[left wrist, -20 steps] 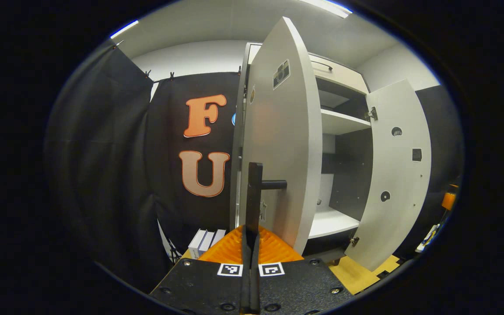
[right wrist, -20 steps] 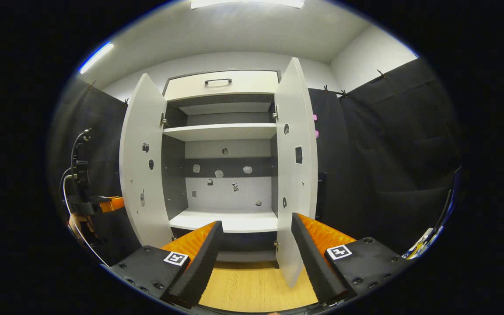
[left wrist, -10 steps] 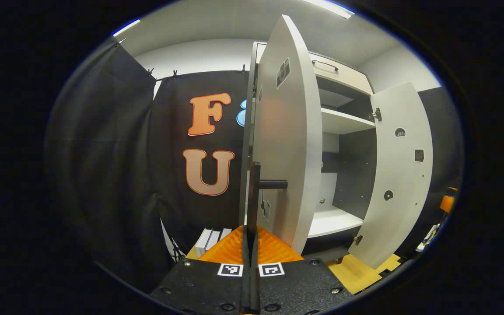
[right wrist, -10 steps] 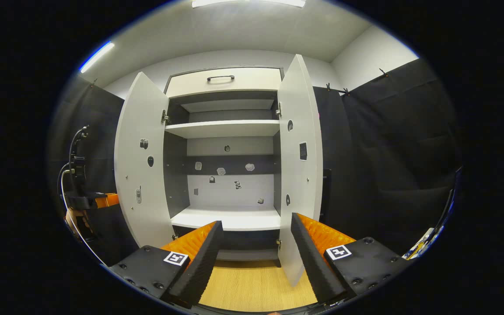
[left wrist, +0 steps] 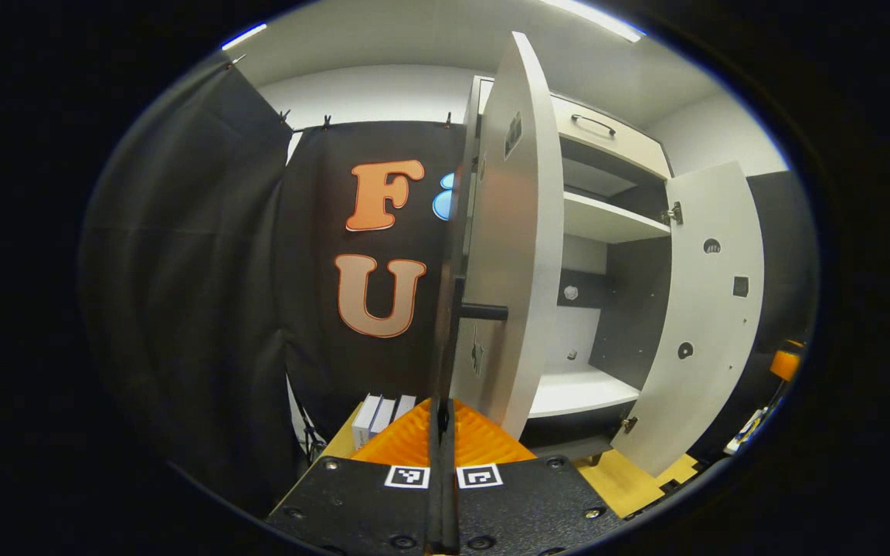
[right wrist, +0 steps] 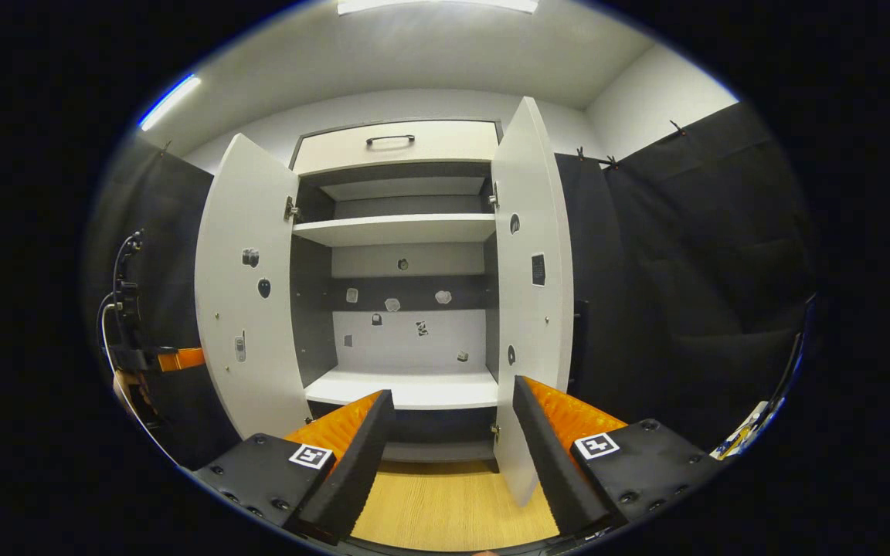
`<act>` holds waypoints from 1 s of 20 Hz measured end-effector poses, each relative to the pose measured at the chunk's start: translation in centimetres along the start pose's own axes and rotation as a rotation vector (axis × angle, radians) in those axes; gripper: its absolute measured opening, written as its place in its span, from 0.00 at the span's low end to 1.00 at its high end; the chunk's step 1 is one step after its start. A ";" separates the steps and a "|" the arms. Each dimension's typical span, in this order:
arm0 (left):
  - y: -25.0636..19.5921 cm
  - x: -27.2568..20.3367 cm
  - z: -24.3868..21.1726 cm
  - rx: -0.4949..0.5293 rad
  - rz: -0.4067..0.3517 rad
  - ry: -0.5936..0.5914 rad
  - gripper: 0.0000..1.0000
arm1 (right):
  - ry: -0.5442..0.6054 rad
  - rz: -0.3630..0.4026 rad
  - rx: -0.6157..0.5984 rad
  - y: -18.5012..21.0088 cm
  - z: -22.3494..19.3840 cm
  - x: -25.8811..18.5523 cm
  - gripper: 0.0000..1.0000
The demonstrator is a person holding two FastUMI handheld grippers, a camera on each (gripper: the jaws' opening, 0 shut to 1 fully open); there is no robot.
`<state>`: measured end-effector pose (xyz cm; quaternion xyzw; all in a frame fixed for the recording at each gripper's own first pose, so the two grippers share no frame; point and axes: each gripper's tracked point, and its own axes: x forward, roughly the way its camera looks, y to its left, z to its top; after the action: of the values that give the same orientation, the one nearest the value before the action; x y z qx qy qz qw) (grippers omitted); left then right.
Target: Open the right door of the double-door shoe cabinet with the right hand, and open the left door with the left hand.
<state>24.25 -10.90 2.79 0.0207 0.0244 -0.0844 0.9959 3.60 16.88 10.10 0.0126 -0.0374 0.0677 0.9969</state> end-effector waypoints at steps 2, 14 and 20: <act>-0.7 -0.4 0.2 -0.015 -0.029 -0.005 0.00 | 0.003 -0.001 0.001 0.0 0.0 0.0 0.90; -1.6 -2.1 2.0 0.043 -0.043 -0.052 0.00 | -0.012 -0.030 0.004 -1.2 0.3 -1.2 0.98; -1.9 -2.5 2.5 0.060 -0.043 -0.071 0.12 | -0.012 -0.045 -0.011 -1.8 0.2 -2.1 0.90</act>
<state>21.58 -12.48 5.37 0.0470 -0.0130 -0.1073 0.9930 1.76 14.80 10.10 0.0086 -0.0436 0.0448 0.9980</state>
